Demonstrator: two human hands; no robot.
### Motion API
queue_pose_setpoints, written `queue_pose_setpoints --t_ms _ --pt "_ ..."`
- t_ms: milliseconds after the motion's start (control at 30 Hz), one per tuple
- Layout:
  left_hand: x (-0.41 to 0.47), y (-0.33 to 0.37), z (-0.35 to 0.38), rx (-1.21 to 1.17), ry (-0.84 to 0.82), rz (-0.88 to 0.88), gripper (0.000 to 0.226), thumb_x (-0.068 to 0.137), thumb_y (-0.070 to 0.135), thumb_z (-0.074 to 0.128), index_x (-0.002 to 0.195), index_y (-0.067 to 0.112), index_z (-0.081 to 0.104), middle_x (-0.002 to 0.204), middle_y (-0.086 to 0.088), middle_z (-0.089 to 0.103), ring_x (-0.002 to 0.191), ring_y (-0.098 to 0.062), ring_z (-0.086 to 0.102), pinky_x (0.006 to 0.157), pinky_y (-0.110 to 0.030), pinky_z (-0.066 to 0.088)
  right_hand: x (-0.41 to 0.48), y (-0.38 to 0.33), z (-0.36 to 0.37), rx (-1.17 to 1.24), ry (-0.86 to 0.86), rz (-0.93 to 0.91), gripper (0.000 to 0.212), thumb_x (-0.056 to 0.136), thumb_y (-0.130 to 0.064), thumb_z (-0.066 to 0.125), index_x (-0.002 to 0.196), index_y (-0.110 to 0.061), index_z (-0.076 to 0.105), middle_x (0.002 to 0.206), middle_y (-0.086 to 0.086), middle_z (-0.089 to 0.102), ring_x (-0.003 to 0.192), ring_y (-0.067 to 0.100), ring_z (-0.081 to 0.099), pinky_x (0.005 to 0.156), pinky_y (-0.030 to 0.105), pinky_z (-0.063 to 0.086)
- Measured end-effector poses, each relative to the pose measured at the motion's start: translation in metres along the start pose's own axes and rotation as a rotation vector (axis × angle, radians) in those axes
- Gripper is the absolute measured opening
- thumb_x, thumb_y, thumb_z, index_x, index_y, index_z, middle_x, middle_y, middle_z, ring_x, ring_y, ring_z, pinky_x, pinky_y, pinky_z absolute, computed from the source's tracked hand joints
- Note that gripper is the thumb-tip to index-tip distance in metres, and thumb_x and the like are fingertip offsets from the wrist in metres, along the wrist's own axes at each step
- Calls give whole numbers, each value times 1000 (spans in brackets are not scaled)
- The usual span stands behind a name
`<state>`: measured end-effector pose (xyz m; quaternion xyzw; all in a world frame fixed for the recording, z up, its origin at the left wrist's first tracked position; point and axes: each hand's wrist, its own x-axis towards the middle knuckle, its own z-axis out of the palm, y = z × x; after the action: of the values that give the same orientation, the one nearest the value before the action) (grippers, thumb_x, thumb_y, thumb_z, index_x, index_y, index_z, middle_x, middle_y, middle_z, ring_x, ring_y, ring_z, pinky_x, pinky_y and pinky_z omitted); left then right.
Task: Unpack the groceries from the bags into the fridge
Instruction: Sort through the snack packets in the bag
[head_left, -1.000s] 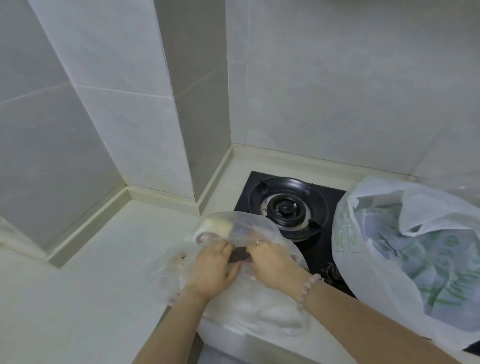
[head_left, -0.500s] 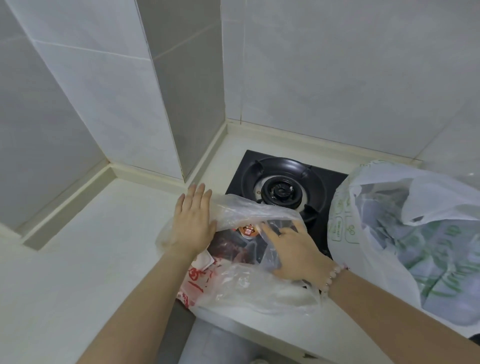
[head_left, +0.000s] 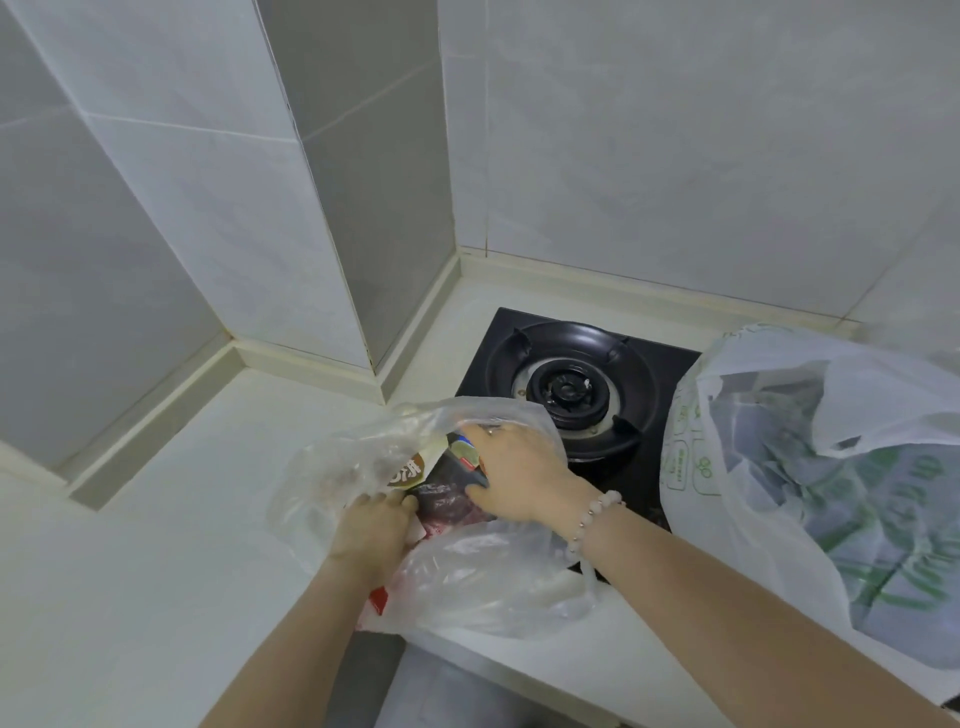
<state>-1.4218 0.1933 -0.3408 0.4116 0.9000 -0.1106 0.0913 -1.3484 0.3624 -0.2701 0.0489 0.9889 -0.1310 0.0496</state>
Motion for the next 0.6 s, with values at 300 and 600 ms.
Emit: queue_pose_setpoints --t_ms 300,600 --pt "-1 -3 -3 -331 85 -204 34 87 35 56 119 25 50 111 3 62 99 -20 61 79 -27 45 4 -20 -7 109 38 -28 48 85 -26 58 131 -14 46 120 6 60 113 27 52 91 35 43" --pt "-6 -21 -84 -1500 -62 -279 30 90 30 60 103 4 64 89 -6 67 77 -15 62 69 -18 49 6 -34 -9 192 -9 -42 76 80 -33 69 142 -18 28 136 7 48 121 26 49 93 34 45"
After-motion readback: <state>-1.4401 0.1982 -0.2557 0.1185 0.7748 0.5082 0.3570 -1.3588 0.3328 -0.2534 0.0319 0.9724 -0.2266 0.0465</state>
